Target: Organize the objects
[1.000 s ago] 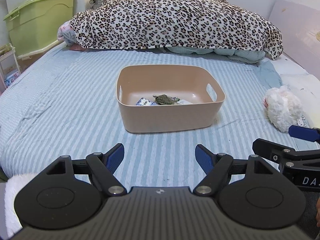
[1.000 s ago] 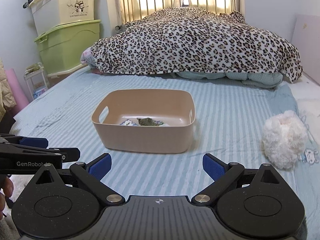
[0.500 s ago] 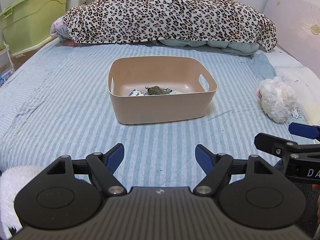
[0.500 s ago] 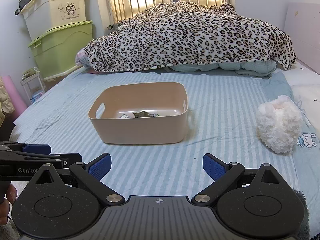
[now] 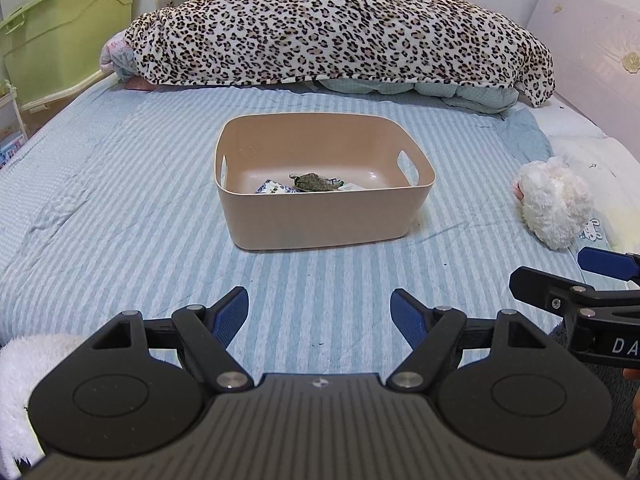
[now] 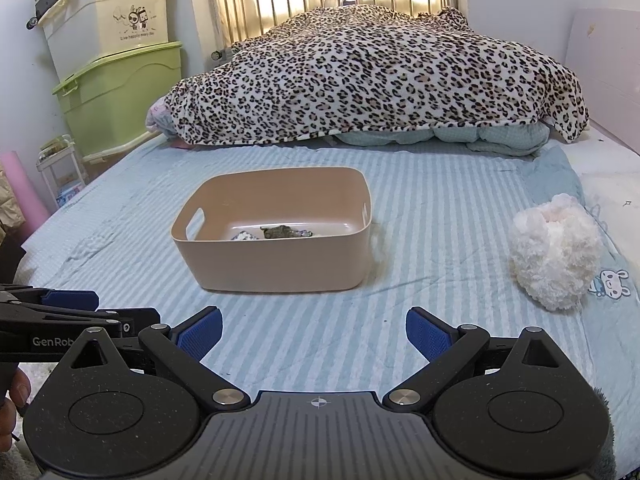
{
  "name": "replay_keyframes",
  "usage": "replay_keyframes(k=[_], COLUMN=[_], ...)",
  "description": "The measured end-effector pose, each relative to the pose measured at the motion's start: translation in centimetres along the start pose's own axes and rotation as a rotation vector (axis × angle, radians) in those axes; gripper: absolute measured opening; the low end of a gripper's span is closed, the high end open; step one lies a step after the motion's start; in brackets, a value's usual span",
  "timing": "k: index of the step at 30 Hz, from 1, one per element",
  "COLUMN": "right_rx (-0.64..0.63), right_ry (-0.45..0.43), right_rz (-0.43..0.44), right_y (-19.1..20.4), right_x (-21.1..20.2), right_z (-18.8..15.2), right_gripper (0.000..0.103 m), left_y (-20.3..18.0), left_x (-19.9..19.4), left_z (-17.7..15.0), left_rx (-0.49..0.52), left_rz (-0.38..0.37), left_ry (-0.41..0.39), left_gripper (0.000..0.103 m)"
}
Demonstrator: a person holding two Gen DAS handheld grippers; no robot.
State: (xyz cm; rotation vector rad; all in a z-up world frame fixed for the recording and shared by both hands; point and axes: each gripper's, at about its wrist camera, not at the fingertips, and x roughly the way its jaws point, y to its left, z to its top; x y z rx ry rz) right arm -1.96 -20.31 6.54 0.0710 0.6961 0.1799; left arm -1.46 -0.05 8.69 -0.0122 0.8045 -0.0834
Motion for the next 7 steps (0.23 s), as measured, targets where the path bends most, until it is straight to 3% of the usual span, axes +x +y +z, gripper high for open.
replay_keyframes(k=[7], right_rx=[-0.004], right_ry=[0.007], right_rz=[-0.002], right_y=[0.21], right_x=[0.52], right_z=[0.15], right_gripper=[0.1], left_y=[0.19], left_x=[0.41], left_z=[0.43], left_rx=[-0.008], left_rz=[-0.004], left_ry=[-0.003], left_gripper=[0.081])
